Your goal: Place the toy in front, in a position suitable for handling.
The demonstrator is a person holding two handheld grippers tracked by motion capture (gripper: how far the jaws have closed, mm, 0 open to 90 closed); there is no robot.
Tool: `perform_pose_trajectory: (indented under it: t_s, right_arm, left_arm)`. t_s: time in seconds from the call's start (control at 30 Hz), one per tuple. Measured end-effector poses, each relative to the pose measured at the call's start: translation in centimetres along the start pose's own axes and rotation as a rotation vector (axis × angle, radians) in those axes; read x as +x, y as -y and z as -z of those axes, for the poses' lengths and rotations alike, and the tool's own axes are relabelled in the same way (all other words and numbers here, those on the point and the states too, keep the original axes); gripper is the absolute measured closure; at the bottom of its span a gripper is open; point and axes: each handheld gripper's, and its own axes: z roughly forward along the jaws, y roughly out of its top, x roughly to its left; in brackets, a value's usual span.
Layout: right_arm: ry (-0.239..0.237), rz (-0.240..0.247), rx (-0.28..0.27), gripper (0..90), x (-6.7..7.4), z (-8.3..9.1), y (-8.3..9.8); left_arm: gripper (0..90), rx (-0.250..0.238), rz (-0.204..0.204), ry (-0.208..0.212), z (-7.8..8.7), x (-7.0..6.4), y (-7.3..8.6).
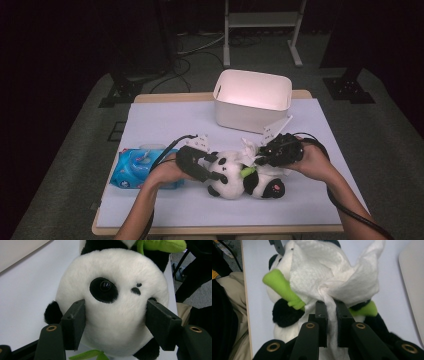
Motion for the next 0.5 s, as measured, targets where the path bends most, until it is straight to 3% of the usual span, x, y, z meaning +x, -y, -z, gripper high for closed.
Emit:
perform_pose_trajectory:
  t_s: [0.23,0.5]
  right_arm:
    - [-0.008,-0.039,0.004,81.9,0.4,0.6,2.6]
    - [-0.013,-0.091,0.007,81.7,0.7,1.3,5.6]
  left_arm:
    - [34.1,0.018,-0.021,-0.016,-0.1,-0.3,-0.3]
    - [33.5,0.002,-0.015,-0.01,-0.1,-0.1,-0.1]
